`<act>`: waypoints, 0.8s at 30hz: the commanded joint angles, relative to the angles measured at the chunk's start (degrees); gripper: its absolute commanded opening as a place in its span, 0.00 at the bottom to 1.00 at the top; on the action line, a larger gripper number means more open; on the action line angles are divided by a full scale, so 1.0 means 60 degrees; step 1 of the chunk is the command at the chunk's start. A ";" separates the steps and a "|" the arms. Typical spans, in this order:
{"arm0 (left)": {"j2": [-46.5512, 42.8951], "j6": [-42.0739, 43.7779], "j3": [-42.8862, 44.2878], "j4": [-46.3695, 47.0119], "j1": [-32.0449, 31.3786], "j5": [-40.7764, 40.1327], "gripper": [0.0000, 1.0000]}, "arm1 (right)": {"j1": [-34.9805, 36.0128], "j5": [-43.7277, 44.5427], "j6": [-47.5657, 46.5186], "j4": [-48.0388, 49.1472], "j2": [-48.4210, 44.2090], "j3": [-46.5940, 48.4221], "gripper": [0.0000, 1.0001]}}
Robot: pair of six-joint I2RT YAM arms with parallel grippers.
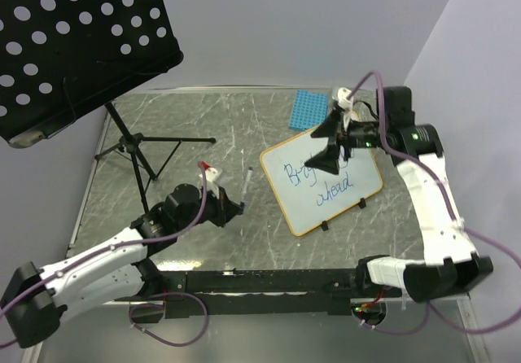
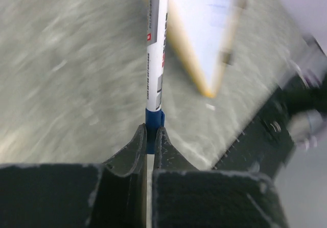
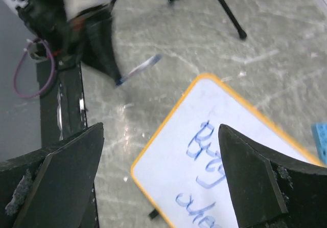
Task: Write a sentence on the whiteboard
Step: Put down the whiteboard marker at the center of the board.
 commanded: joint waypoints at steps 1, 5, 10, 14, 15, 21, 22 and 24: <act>0.0848 -0.2621 -0.0476 -0.0113 0.1952 0.0947 0.01 | -0.0352 0.0100 0.0756 0.1131 -0.1483 -0.1480 1.00; 0.2076 -0.2579 0.0079 -0.1383 0.2251 0.0820 0.01 | -0.0732 0.0553 0.1924 0.2301 -0.2423 -0.2625 1.00; 0.2900 -0.2388 0.0651 -0.2544 0.2295 0.0353 0.01 | -0.1113 0.2000 0.3348 0.3840 -0.3448 -0.3928 1.00; 0.2931 -0.2592 0.0652 -0.2984 0.2310 -0.0539 0.16 | -0.1493 0.2780 0.4446 0.4705 -0.3947 -0.4516 1.00; 0.2843 -0.2680 0.0608 -0.3058 0.2310 -0.0687 0.26 | -0.1553 0.2897 0.4580 0.4779 -0.3992 -0.4575 1.00; 0.1950 -0.2740 0.0798 -0.3335 0.2324 -0.1329 0.72 | -0.1992 0.4229 0.5517 0.4911 -0.4343 -0.4780 1.00; 0.1760 -0.2696 0.0871 -0.3395 0.2324 -0.1377 0.77 | -0.2022 0.4478 0.5765 0.4970 -0.4402 -0.4810 1.00; 0.1101 -0.2361 0.1236 -0.3497 0.2339 -0.1450 0.81 | -0.2036 0.5356 0.5928 0.4941 -0.4548 -0.4854 1.00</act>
